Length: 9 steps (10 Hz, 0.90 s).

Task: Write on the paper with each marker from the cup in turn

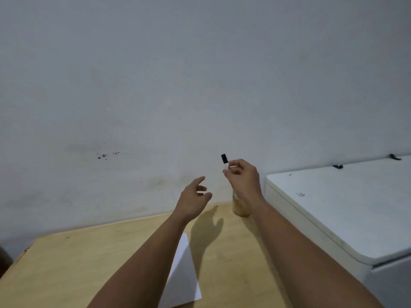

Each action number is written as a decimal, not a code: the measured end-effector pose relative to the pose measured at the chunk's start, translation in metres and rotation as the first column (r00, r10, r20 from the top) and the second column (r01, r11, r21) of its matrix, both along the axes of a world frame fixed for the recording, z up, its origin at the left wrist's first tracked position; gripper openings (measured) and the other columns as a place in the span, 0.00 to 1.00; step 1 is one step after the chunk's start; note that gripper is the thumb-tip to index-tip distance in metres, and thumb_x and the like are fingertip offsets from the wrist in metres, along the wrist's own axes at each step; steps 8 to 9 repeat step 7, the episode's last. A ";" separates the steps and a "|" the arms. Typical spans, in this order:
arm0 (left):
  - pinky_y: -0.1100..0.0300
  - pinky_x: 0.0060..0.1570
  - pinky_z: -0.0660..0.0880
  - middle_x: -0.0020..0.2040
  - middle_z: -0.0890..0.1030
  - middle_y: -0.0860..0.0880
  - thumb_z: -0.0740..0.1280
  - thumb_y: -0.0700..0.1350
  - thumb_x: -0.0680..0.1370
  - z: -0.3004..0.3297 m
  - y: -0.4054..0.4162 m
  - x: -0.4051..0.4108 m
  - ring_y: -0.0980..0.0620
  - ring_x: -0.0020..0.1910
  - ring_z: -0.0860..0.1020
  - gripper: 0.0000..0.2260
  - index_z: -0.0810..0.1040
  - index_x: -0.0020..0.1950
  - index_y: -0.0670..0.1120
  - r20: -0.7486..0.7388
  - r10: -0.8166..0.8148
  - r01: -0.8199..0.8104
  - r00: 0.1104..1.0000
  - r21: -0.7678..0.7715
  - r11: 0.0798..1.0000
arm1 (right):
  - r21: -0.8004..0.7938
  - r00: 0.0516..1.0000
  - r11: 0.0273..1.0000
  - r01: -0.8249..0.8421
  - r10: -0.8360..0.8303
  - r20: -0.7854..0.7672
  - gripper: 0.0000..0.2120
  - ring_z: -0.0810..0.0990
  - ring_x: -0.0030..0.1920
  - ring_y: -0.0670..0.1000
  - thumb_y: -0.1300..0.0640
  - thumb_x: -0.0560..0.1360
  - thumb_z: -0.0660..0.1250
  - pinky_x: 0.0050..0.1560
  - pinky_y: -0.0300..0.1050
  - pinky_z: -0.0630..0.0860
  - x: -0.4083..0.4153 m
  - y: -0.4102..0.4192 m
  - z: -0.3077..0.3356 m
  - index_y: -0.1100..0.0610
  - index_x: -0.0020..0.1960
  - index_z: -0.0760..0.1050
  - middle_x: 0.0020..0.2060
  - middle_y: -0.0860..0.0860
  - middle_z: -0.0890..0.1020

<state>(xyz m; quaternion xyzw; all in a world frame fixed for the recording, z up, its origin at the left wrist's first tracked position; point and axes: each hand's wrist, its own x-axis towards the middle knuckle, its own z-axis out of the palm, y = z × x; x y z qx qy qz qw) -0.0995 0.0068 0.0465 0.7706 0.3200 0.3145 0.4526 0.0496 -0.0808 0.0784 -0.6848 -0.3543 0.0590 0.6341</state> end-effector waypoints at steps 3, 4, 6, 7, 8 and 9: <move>0.46 0.67 0.75 0.76 0.72 0.46 0.82 0.59 0.65 -0.056 0.008 0.112 0.46 0.72 0.74 0.52 0.60 0.83 0.50 -0.206 -0.033 0.024 0.978 -0.045 0.999 | -0.047 0.998 0.997 0.057 -0.056 0.015 0.07 0.86 0.41 0.48 0.59 0.78 0.74 0.43 0.45 0.80 0.089 0.017 -0.018 0.51 0.52 0.77 0.43 0.47 0.86; 0.47 0.62 0.79 0.70 0.79 0.50 0.78 0.59 0.69 -0.068 0.009 0.127 0.50 0.64 0.80 0.39 0.69 0.78 0.52 -0.221 -0.012 0.013 0.975 0.006 1.000 | -0.136 0.996 0.988 0.067 -0.059 0.064 0.09 0.87 0.44 0.51 0.58 0.78 0.74 0.45 0.48 0.82 0.095 0.024 -0.039 0.49 0.55 0.77 0.44 0.45 0.87; 0.51 0.57 0.80 0.69 0.80 0.52 0.71 0.55 0.76 -0.072 0.001 0.113 0.52 0.59 0.82 0.30 0.70 0.77 0.54 -0.266 0.092 -0.050 0.959 0.160 0.986 | -0.114 1.000 0.993 0.004 -0.007 -0.026 0.18 0.87 0.56 0.55 0.64 0.79 0.73 0.58 0.54 0.86 0.090 0.021 -0.050 0.49 0.66 0.80 0.57 0.51 0.87; 0.54 0.58 0.80 0.65 0.82 0.56 0.72 0.55 0.76 -0.066 -0.017 0.089 0.59 0.58 0.82 0.25 0.74 0.73 0.56 -0.168 0.051 -0.019 0.984 0.187 0.982 | 0.098 0.997 0.993 0.068 -0.063 -0.045 0.17 0.84 0.60 0.48 0.64 0.81 0.72 0.58 0.42 0.85 0.079 0.008 -0.023 0.53 0.69 0.80 0.59 0.48 0.86; 0.54 0.58 0.80 0.65 0.82 0.56 0.72 0.55 0.76 -0.066 -0.017 0.089 0.59 0.58 0.82 0.25 0.74 0.73 0.56 -0.168 0.051 -0.019 0.984 0.187 0.982 | 0.098 0.997 0.993 0.068 -0.063 -0.045 0.17 0.84 0.60 0.48 0.64 0.81 0.72 0.58 0.42 0.85 0.079 0.008 -0.023 0.53 0.69 0.80 0.59 0.48 0.86; 0.54 0.58 0.80 0.65 0.82 0.56 0.72 0.55 0.76 -0.066 -0.017 0.089 0.59 0.58 0.82 0.25 0.74 0.73 0.56 -0.168 0.051 -0.019 0.984 0.187 0.982 | 0.098 0.997 0.993 0.068 -0.063 -0.045 0.17 0.84 0.60 0.48 0.64 0.81 0.72 0.58 0.42 0.85 0.079 0.008 -0.023 0.53 0.69 0.80 0.59 0.48 0.86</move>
